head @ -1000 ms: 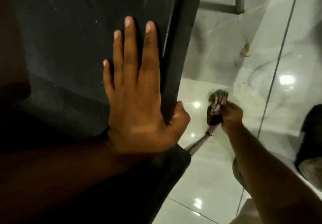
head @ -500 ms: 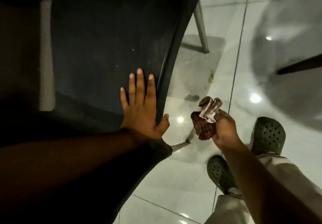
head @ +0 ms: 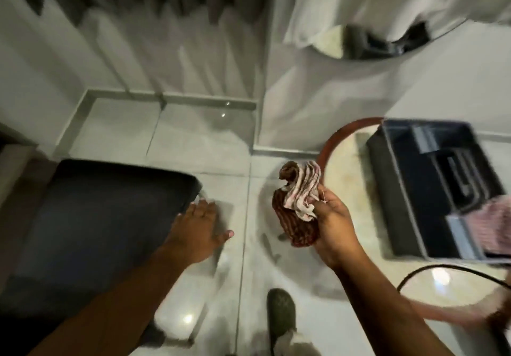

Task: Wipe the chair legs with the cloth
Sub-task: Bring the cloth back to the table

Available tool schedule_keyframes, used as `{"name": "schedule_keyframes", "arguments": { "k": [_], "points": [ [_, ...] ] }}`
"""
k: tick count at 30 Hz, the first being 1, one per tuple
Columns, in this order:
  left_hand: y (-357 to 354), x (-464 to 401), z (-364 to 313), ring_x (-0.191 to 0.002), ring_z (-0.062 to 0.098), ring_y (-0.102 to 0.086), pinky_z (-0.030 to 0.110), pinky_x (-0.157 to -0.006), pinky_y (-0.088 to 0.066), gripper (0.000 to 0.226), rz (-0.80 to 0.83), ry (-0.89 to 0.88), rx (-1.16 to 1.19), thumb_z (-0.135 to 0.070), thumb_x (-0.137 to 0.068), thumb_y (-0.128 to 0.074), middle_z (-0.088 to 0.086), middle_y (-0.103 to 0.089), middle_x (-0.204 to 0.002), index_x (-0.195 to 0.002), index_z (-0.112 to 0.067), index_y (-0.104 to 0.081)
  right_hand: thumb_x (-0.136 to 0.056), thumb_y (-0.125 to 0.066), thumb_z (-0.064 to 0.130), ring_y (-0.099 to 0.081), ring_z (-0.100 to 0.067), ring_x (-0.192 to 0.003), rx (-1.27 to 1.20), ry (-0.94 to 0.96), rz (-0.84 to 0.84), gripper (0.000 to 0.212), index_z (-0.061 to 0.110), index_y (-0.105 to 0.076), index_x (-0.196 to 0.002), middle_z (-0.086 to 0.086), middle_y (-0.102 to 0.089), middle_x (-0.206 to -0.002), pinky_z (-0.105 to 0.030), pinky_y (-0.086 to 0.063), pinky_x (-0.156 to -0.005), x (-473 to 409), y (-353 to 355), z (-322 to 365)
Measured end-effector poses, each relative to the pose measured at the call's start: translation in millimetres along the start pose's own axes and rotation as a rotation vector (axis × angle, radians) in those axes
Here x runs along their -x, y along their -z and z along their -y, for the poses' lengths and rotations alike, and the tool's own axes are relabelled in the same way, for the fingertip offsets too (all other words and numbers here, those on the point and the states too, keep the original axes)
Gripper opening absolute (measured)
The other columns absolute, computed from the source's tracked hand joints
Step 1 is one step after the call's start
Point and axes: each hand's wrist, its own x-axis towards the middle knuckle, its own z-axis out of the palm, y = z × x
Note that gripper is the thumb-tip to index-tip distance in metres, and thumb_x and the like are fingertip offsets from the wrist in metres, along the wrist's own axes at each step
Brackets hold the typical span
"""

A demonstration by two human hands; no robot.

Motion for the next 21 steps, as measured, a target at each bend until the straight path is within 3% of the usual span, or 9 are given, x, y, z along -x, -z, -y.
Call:
{"name": "schedule_keyframes", "arguments": {
  "k": [5, 9, 11, 14, 15, 17, 18, 19, 21],
  "points": [
    [34.2, -19.4, -110.5, -0.152, 0.031, 0.001, 0.051, -0.120, -0.011, 0.091, -0.034, -0.160, 0.019, -0.071, -0.089, -0.035, 0.011, 0.005, -0.165, -0.154, -0.018, -0.002, -0.086, -0.054, 0.003, -0.066, -0.031, -0.072, 0.206, 0.294, -0.131, 0.032, 0.009, -0.070, -0.112, -0.017, -0.072, -0.093, -0.039, -0.054, -0.063, 6.6, 80.0, 119.8],
    [32.3, -46.2, -184.8, -0.152, 0.030, 0.005, 0.050, -0.120, -0.008, 0.090, -0.047, -0.219, 0.025, -0.072, -0.089, -0.036, 0.009, 0.007, -0.165, -0.154, -0.021, -0.001, -0.092, -0.052, 0.015, -0.070, -0.021, -0.077, 0.446, 0.368, -0.298, 0.037, 0.028, -0.065, -0.124, 0.005, -0.075, -0.098, -0.033, -0.055, -0.056, -23.2, 160.3, 161.4],
    [25.7, -66.5, -216.5, -0.152, 0.030, 0.005, 0.050, -0.121, -0.008, 0.090, -0.042, -0.223, 0.007, -0.072, -0.089, -0.035, 0.008, 0.007, -0.165, -0.154, -0.021, -0.001, -0.097, -0.049, 0.017, -0.067, -0.019, -0.089, 0.617, 0.398, -0.350, 0.037, 0.030, -0.061, -0.129, 0.012, -0.072, -0.102, -0.031, -0.057, -0.070, -47.5, 193.9, 158.2],
    [9.7, -95.5, -261.2, -0.152, 0.032, 0.000, 0.050, -0.121, -0.010, 0.092, -0.049, -0.217, -0.024, -0.070, -0.089, -0.040, 0.010, 0.002, -0.165, -0.155, -0.018, -0.002, -0.099, -0.046, 0.033, -0.061, -0.006, -0.108, 0.945, 0.357, -0.305, 0.030, 0.041, -0.053, -0.127, 0.012, -0.055, -0.124, -0.012, -0.046, -0.085, -75.1, 214.8, 135.0],
    [3.6, -105.5, -276.3, -0.152, 0.032, -0.002, 0.050, -0.120, -0.012, 0.092, -0.058, -0.212, -0.041, -0.069, -0.089, -0.040, 0.011, -0.001, -0.165, -0.155, -0.017, -0.004, -0.099, -0.044, 0.042, -0.062, -0.003, -0.108, 1.032, 0.331, -0.223, 0.033, 0.043, -0.052, -0.131, 0.011, -0.054, -0.130, -0.014, -0.047, -0.089, -84.4, 219.6, 123.6],
    [-7.9, -120.9, -299.4, -0.152, 0.033, -0.004, 0.049, -0.120, -0.015, 0.089, -0.043, -0.193, -0.091, -0.071, -0.089, -0.031, 0.012, -0.002, -0.165, -0.154, -0.016, -0.007, -0.098, -0.038, 0.054, -0.061, -0.013, -0.120, 1.187, 0.314, -0.091, 0.046, 0.047, -0.037, -0.144, 0.006, -0.053, -0.141, -0.038, -0.048, -0.103, -99.9, 224.7, 96.6],
    [-13.0, -127.5, -308.4, -0.152, 0.033, -0.002, 0.048, -0.121, -0.014, 0.089, -0.022, -0.184, -0.127, -0.074, -0.087, -0.017, 0.012, 0.000, -0.165, -0.155, -0.016, -0.005, -0.100, -0.035, 0.053, -0.050, -0.022, -0.134, 1.180, 0.264, -0.028, 0.051, 0.046, -0.026, -0.150, 0.005, -0.045, -0.150, -0.046, -0.040, -0.112, -106.3, 227.9, 84.4],
    [-17.7, -132.5, -316.2, -0.152, 0.033, 0.002, 0.048, -0.122, -0.012, 0.096, 0.008, -0.179, -0.149, -0.077, -0.080, 0.001, 0.012, 0.004, -0.165, -0.155, -0.017, 0.000, -0.102, -0.034, 0.046, -0.029, -0.030, -0.148, 1.240, 0.217, 0.039, 0.058, 0.040, -0.014, -0.155, 0.002, -0.028, -0.161, -0.049, -0.025, -0.120, -109.2, 230.9, 76.0],
    [-26.1, -142.1, -327.1, -0.151, 0.036, 0.003, 0.050, -0.122, -0.012, 0.109, 0.043, -0.182, -0.153, -0.079, -0.067, 0.017, 0.015, 0.004, -0.164, -0.154, -0.015, 0.003, -0.099, -0.041, 0.042, 0.021, -0.031, -0.150, 1.458, 0.221, 0.008, 0.077, 0.027, 0.008, -0.156, -0.005, 0.019, -0.165, -0.042, 0.007, -0.123, -117.9, 239.4, 63.8]
  ]
}}
